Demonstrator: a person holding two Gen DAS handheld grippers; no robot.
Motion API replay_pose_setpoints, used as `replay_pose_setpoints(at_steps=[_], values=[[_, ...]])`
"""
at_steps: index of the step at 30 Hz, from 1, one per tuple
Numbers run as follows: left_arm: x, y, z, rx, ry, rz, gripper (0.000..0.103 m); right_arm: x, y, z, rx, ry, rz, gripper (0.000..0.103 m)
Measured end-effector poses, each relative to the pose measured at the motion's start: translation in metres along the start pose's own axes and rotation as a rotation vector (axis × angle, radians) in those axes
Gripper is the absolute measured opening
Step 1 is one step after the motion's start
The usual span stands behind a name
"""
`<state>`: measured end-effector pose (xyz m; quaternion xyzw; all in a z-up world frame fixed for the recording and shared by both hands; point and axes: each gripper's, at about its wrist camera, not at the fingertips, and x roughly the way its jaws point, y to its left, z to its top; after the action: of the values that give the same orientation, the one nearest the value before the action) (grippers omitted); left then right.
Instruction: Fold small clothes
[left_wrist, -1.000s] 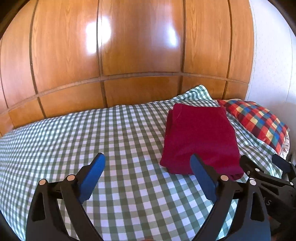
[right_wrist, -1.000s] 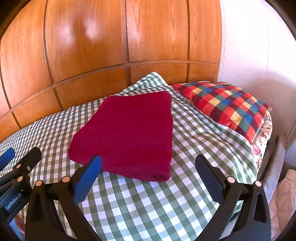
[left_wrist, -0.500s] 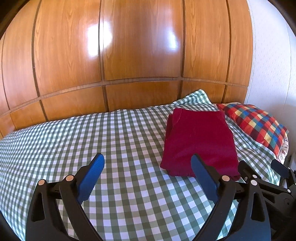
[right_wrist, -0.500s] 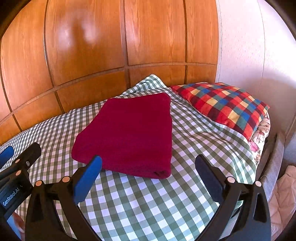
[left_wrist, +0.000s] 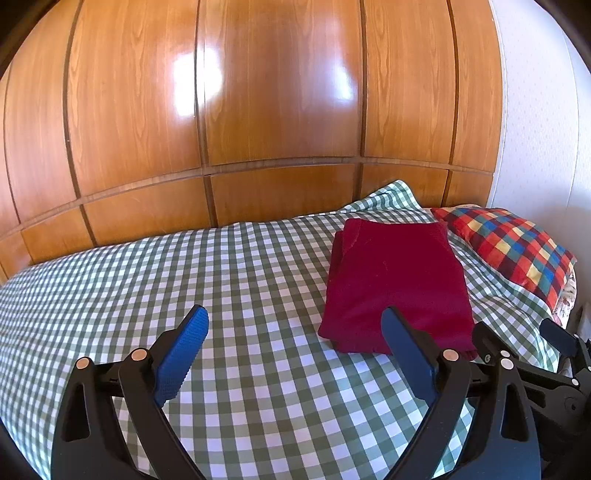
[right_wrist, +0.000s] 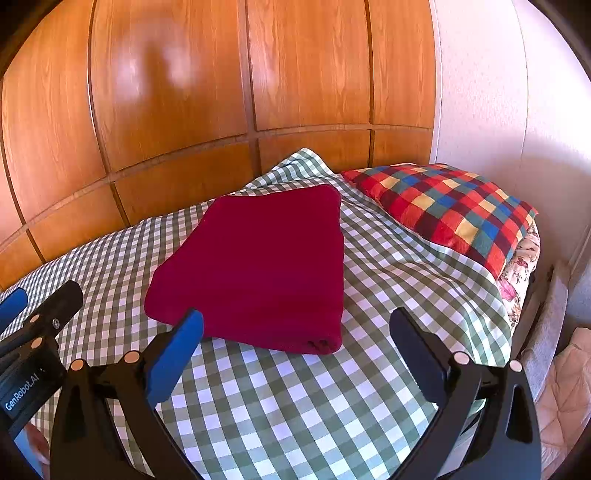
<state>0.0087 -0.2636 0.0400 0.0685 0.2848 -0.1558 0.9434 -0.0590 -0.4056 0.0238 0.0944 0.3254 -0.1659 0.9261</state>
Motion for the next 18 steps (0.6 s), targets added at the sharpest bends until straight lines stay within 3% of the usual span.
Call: replay_pose_setpoints(at_steps=[18], values=[[-0.0083, 0.0017, 0.0043, -0.001, -0.027, -0.002, 0.094, -0.0036, 0.0052, 0.0009, 0.003, -0.012, 0.004, 0.1]])
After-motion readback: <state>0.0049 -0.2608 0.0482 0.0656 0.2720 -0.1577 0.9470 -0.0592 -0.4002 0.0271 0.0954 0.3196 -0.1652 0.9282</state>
